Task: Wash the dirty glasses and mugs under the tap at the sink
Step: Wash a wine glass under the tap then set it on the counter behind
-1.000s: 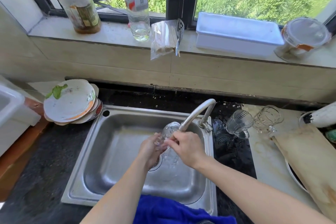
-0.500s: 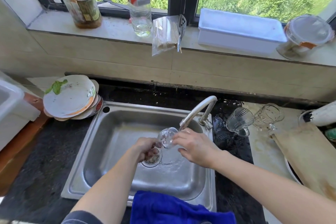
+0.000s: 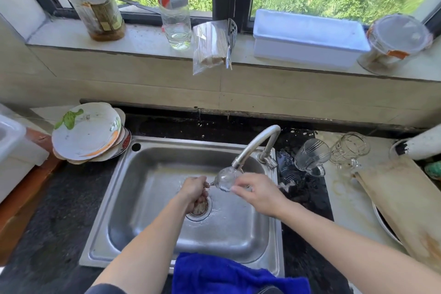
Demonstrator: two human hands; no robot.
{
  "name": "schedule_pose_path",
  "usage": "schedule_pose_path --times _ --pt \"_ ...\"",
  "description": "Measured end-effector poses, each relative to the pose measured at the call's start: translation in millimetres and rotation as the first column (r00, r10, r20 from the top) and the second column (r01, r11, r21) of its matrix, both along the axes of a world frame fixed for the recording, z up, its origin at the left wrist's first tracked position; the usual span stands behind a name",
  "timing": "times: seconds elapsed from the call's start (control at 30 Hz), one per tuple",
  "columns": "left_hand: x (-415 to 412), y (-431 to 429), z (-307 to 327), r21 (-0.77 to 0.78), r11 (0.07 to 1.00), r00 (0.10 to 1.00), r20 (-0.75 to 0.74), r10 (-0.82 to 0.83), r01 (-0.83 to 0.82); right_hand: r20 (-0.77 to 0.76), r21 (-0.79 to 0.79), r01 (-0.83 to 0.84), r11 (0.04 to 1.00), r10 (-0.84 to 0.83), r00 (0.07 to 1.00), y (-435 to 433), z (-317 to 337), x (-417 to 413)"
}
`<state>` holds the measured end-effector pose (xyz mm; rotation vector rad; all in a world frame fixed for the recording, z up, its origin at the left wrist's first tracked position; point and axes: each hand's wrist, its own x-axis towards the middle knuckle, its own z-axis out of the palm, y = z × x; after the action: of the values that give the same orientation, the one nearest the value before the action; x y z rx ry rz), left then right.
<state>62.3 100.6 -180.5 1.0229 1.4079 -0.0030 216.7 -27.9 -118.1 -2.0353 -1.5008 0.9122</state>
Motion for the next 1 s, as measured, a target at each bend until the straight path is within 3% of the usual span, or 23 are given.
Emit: schedule_pose_path --times 0.1,0.2,0.33,0.47,0.53,0.6,0.73,0.83,0.87,0.97,1.0 --pt "-2 0 4 0.014 0.999 0.999 -0.007 0.04 -0.04 0.0 0.052 0.127 0.991 -0.127 0.992 -2 -4 7" --pt "9 -10 11 -0.023 1.0 1.0 -0.023 -0.013 0.013 0.115 0.008 0.061 0.998 -0.061 0.991 11 -16 -4" --pt "17 -22 17 0.031 0.999 0.999 -0.01 -0.031 0.031 0.154 -0.016 0.347 0.938 -0.34 0.928 28 -23 0" --pt "11 -16 24 0.143 0.99 0.998 -0.059 0.012 -0.003 0.326 0.07 0.115 0.991 -0.132 0.936 24 -31 -18" --pt "9 -14 26 0.172 0.985 0.996 -0.088 -0.014 0.029 0.218 0.013 0.255 0.967 -0.251 0.943 26 -28 -7" --pt "9 -14 25 0.213 0.974 0.991 -0.129 -0.047 0.074 0.319 0.009 0.292 0.956 -0.28 0.906 30 -29 -2" --pt "10 -18 26 0.232 0.966 0.984 -0.163 -0.073 0.111 0.445 0.016 -0.023 1.0 0.013 0.895 29 -32 -21" --pt "9 -20 32 0.295 0.947 0.983 -0.161 -0.084 0.129 0.377 -0.029 0.242 0.97 -0.214 0.901 40 -25 -3" --pt "8 -21 34 0.313 0.94 0.982 -0.171 -0.086 0.137 0.428 -0.007 0.22 0.975 -0.196 0.882 42 -24 -5" --pt "7 -19 33 0.34 0.928 0.975 -0.206 -0.083 0.151 0.474 0.074 -0.102 0.992 0.054 0.879 38 -25 -19" --pt "7 -17 32 0.328 0.934 0.976 -0.204 -0.078 0.144 0.377 0.091 -0.073 0.993 0.033 0.926 37 -23 -17"
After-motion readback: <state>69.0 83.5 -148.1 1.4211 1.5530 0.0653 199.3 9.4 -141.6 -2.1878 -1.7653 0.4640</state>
